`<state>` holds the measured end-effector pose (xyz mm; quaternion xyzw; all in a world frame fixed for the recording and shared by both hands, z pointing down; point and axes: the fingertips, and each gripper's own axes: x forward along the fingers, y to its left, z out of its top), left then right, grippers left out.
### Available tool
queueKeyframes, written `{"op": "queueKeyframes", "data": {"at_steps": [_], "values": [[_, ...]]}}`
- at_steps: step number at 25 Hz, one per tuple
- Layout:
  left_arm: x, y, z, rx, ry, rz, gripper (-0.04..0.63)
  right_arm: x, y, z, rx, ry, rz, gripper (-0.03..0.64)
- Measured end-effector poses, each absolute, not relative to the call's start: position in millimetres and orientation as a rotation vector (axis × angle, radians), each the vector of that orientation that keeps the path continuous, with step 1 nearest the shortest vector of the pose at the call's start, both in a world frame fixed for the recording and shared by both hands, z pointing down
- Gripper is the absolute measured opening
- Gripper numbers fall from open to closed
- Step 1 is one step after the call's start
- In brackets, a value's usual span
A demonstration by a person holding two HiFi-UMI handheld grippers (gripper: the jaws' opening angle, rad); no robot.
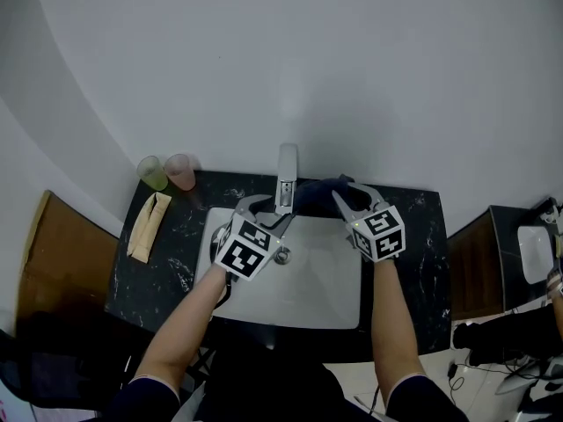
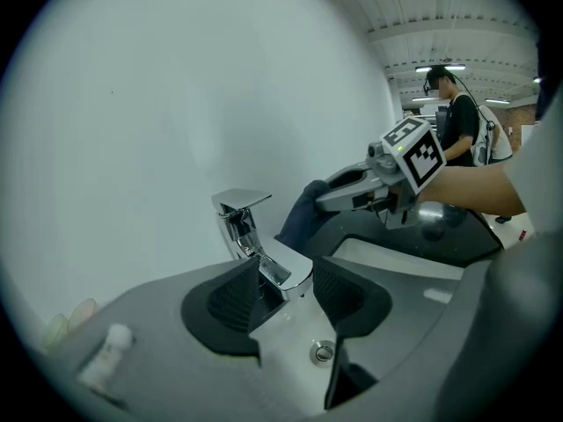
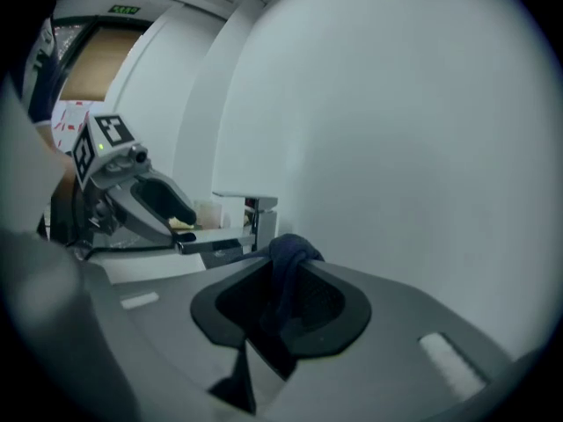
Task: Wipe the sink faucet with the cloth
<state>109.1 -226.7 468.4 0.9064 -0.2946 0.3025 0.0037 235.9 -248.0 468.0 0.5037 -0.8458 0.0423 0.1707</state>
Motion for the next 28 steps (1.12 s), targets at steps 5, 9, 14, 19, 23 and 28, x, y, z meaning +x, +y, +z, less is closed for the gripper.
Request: {"op": "queueKeyframes", "data": {"at_steps": [5,9,14,19,23,28], "values": [[101.9,-227.0,466.9,2.817,-0.953,0.928,0.195,214.0,-279.1,506.8,1.311,-2.321,0.132,0.077],[102.2,-227.0,468.0,2.807,-0.946,0.913,0.195,203.3,-302.3,521.6,1.287,-2.312,0.155,0.077],[100.9,-226.1,469.4,2.787,-0.955,0.899,0.193,191.9,-324.3,533.4,1.285,-2.302,0.176,0.077],[102.6,-223.6,471.9,2.796,-0.946,0.909,0.185,184.0,-330.8,527.4,1.337,-2.357,0.218,0.074],[101.9,-222.4,474.0,2.796,-0.930,0.948,0.166,183.5,-329.0,490.2,1.382,-2.447,0.189,0.074],[104.8,-222.8,474.1,2.805,-0.915,0.941,0.158,183.9,-325.5,442.7,1.401,-2.512,0.092,0.074]]}}
